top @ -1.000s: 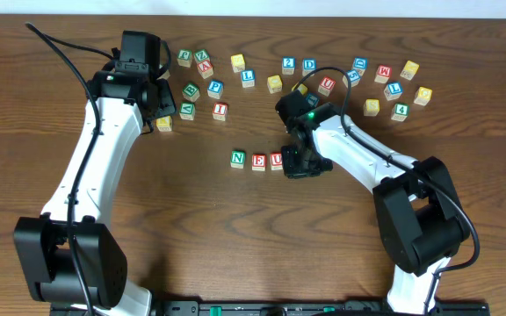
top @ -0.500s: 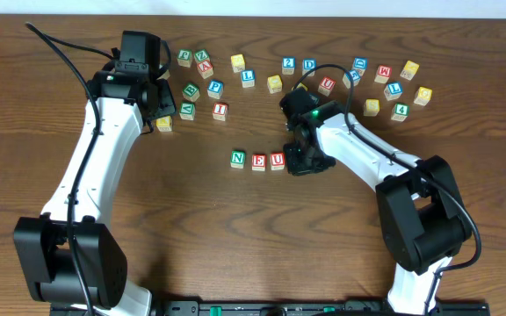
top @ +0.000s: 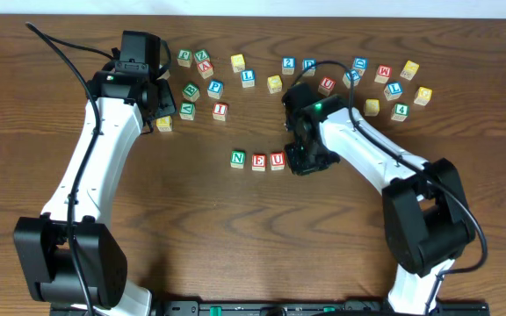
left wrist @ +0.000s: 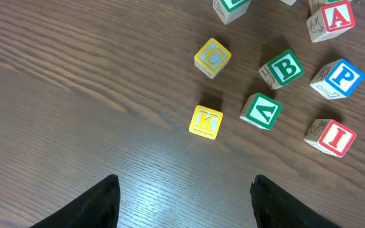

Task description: Spell out NEURIPS

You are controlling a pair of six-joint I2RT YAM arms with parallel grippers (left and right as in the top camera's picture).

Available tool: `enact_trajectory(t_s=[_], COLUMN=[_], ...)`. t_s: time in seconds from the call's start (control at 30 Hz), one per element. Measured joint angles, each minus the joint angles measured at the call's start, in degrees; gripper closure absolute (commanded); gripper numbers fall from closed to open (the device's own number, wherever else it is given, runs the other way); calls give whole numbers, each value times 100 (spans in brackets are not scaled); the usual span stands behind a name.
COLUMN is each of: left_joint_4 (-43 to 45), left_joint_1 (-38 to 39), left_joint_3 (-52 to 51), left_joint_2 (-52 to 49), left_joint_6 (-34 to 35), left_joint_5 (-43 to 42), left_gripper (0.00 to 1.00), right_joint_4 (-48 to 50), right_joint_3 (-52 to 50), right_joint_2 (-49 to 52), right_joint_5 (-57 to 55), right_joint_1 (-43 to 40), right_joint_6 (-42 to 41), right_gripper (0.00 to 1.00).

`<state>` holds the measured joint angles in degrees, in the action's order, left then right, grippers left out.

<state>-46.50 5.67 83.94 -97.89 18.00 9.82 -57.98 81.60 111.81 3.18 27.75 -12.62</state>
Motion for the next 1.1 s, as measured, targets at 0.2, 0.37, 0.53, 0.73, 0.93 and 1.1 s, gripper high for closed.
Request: enact_trajectory(t_s=[0.2, 0.37, 0.53, 0.73, 0.93, 1.1], left_joint_4=[-7, -79, -87, -87, -87, -87], left_joint_1=[0, 0, 0, 0, 0, 0], left_joint_3=[0, 0, 0, 0, 0, 0], left_joint_2=[0, 0, 0, 0, 0, 0], left_joint_6=[0, 0, 0, 0, 0, 0], left_joint_5=[2, 2, 0, 0, 0, 0], left_gripper=[35, 35, 35, 35, 35, 35], right_joint_4=[37, 37, 83, 190, 323, 426], right_joint_3=[109, 111, 107, 72, 31, 31], right_joint_2=[-295, -297, -173, 254, 527, 538], right_joint_5=[13, 17, 7, 81, 186, 245], right_joint_1=[-101, -411, -562, -560, -560, -560], right_joint_6=[-188, -435, -570, -627, -695, -732], right_gripper=[67, 67, 69, 72, 72, 72])
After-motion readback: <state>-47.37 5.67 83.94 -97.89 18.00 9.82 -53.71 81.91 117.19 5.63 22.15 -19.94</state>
